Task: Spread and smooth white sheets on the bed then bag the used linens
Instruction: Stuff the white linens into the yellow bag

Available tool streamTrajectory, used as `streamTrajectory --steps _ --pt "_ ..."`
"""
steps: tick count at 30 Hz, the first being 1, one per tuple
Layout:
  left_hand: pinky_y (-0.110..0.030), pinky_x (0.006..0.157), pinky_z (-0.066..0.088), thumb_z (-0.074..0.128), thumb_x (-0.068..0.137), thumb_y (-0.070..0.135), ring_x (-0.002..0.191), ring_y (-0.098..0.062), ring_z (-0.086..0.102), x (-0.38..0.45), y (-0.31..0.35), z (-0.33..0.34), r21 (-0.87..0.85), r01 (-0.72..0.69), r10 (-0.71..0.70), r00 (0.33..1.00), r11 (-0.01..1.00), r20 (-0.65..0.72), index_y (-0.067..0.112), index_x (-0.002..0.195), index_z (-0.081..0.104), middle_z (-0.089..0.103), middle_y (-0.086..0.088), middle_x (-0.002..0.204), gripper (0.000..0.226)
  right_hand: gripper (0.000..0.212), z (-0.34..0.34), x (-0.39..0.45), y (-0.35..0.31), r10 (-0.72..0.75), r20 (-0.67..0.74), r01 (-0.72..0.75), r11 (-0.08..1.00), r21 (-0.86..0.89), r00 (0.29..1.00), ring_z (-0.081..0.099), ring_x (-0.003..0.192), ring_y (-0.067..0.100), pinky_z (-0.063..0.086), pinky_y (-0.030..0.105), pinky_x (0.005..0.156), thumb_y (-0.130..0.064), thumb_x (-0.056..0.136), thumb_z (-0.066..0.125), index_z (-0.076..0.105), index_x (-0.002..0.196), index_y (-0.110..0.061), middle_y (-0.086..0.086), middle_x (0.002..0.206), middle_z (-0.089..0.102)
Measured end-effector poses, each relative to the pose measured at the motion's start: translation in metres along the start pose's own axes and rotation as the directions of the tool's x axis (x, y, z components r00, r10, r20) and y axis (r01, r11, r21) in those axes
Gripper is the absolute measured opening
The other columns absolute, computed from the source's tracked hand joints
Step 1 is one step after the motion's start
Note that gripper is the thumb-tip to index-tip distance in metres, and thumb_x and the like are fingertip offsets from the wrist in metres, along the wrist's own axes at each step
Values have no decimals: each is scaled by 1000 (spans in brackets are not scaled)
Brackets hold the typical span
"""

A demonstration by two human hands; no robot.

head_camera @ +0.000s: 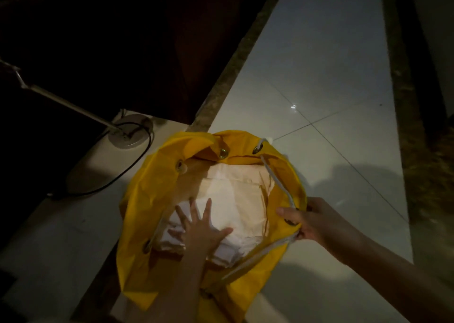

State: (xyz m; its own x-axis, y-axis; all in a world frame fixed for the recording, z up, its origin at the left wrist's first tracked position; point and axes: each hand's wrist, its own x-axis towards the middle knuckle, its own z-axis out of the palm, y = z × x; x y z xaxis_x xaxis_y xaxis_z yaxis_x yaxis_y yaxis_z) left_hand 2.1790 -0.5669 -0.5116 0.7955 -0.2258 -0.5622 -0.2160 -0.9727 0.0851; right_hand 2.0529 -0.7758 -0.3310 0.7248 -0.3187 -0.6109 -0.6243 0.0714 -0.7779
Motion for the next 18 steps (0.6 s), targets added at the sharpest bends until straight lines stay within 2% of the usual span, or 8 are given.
streamTrajectory --steps 4,7,8,11,13,14,16,18 --pt "-78 102 0 34 63 95 134 -50 -35 1 2 -14 15 27 -28 998 1000 63 43 148 -19 -36 -6 154 113 15 -16 -9 4 -14 37 17 997 -81 999 70 79 39 58 46 74 -15 84 70 69 91 -2 24 88 71" --pt "-69 109 -4 18 33 105 138 -51 -26 6 2 -44 46 -6 -5 972 999 233 34 153 -13 -25 -14 158 143 10 -26 -5 -6 -17 118 36 987 -157 993 67 56 20 56 27 52 -18 85 70 66 85 -8 10 71 71" --pt "-66 113 -5 19 33 106 142 -46 -21 1 3 -60 14 -14 9 957 1000 290 32 154 -9 -19 -13 160 145 12 -29 -2 -11 -3 137 32 977 -212 991 65 51 15 52 22 48 -20 85 69 65 83 -9 7 68 70" --pt "-51 120 6 40 71 88 149 -31 1 -30 1 -103 -211 -40 104 947 977 304 26 156 9 0 -5 163 109 28 -33 7 -28 32 169 45 900 -434 985 59 42 5 45 13 46 -30 88 67 64 72 -7 2 54 67" --pt "-40 117 23 57 80 71 146 -25 22 -51 -8 -128 -421 -92 178 969 902 170 25 153 25 22 0 159 92 41 -32 13 -38 11 158 94 760 -643 987 54 40 -2 42 9 50 -40 90 63 65 59 -12 -6 44 61" --pt "-32 109 31 60 83 62 140 -23 33 -60 -14 -140 -425 -143 201 975 894 94 23 150 33 35 0 154 81 46 -32 16 -41 -19 139 116 670 -733 990 55 43 -4 43 10 54 -45 90 60 64 55 -16 -8 44 61" --pt "-27 93 37 58 91 50 133 -24 42 -71 -25 -156 -130 -232 227 972 964 -54 19 144 41 48 -6 143 64 47 -31 20 -44 -75 98 123 532 -838 992 62 60 2 49 20 66 -53 88 57 60 54 -19 -5 55 67" --pt "-38 109 30 57 91 49 147 -27 19 -78 -33 -165 312 -173 232 959 934 -163 20 152 24 25 -11 157 75 44 -28 22 -48 -130 73 122 427 -896 989 63 77 15 50 28 73 -60 87 55 52 63 -23 -2 75 65"
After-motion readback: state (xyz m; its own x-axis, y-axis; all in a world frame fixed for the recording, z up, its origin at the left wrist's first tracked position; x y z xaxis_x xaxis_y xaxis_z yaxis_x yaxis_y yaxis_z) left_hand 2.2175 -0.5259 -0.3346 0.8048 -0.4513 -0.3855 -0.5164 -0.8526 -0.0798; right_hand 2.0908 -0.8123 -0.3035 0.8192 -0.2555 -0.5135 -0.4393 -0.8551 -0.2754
